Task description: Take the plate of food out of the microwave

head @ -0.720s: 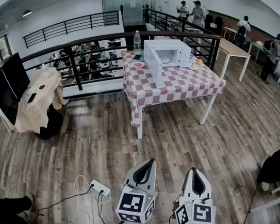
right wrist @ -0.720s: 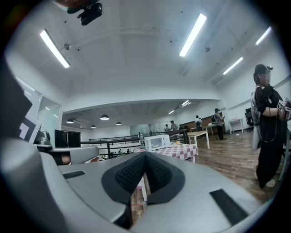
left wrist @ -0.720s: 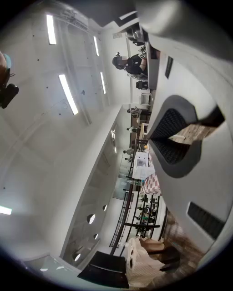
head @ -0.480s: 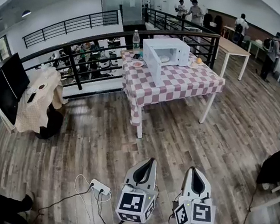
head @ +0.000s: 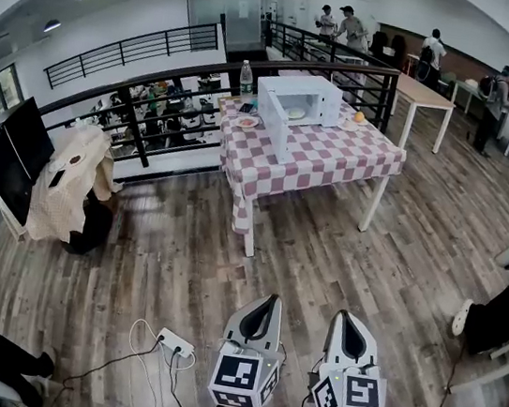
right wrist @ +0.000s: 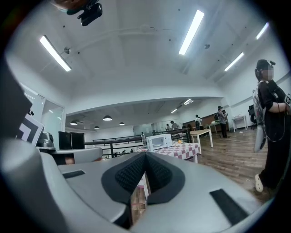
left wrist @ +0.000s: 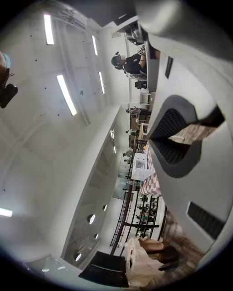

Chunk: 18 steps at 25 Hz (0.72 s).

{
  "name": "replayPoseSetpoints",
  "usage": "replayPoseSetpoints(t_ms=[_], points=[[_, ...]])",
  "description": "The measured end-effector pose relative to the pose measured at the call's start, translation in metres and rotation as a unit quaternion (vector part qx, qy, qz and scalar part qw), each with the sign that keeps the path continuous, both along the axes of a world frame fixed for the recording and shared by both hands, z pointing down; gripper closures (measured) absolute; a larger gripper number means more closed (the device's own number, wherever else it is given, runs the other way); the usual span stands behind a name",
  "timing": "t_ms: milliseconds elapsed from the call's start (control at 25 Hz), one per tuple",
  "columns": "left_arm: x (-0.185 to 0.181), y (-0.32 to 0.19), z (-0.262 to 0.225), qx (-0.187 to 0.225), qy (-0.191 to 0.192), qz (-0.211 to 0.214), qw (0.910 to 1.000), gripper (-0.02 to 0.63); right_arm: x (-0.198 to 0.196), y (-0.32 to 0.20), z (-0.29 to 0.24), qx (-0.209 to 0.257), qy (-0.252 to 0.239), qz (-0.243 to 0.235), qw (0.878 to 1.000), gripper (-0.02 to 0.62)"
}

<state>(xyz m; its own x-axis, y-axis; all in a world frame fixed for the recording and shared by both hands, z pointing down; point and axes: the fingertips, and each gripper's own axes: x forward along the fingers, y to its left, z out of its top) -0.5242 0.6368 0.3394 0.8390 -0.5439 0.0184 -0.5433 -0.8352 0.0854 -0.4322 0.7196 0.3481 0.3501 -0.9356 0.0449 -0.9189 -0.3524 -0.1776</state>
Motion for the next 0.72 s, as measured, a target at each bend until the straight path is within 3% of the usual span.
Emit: replayPoseSetpoints(t_ms=[720], points=[[0.035,-0.019,0.015,-0.010,-0.009,-0.014,0.9998,0.586,0.039,-0.018,0.017,-0.002,-0.021,-0.008,1.000,0.604]])
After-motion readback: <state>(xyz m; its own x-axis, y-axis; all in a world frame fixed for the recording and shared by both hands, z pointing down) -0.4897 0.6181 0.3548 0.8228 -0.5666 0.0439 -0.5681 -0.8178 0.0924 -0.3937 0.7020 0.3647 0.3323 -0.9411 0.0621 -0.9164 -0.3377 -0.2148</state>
